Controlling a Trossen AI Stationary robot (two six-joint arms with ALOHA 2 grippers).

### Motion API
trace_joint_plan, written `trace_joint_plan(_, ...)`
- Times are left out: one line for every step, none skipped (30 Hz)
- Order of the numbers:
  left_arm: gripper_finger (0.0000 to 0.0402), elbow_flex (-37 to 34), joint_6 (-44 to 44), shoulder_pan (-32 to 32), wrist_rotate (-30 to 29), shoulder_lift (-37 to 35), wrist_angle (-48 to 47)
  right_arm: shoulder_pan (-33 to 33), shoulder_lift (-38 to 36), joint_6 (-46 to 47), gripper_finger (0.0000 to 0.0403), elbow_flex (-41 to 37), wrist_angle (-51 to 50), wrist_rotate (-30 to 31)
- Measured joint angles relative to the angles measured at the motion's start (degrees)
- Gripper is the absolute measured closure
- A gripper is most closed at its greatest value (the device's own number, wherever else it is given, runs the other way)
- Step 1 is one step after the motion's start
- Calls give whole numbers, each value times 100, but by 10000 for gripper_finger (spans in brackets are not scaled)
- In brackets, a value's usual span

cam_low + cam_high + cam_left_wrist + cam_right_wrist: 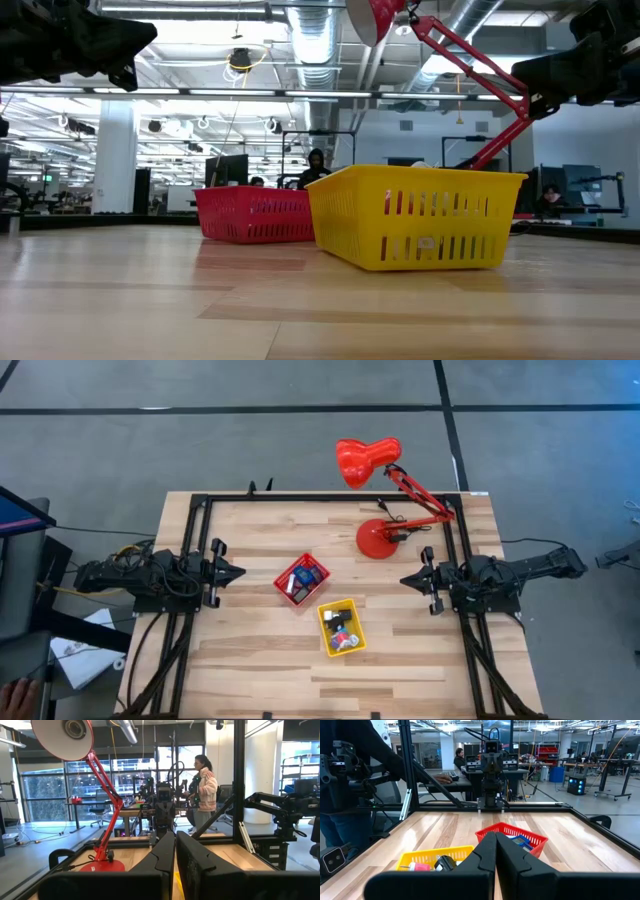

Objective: Pick & Place Office items
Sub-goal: Return to Home Position

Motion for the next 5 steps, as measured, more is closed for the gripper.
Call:
trace_joint_plan(389,0,1,0,0,0,0,0,0,2,403,0,0,0)
trace_joint_plan(389,0,-1,0,0,0,3,0,0,0,403,0,0,0)
trace_joint_plan(389,0,1,0,0,0,5,0,0,1,403,0,0,0)
trace_joint_plan(389,0,1,0,0,0,7,0,0,2,403,0,0,0)
trace_joint_plan(389,0,-1,0,0,0,7,0,0,2,403,-1,0,0)
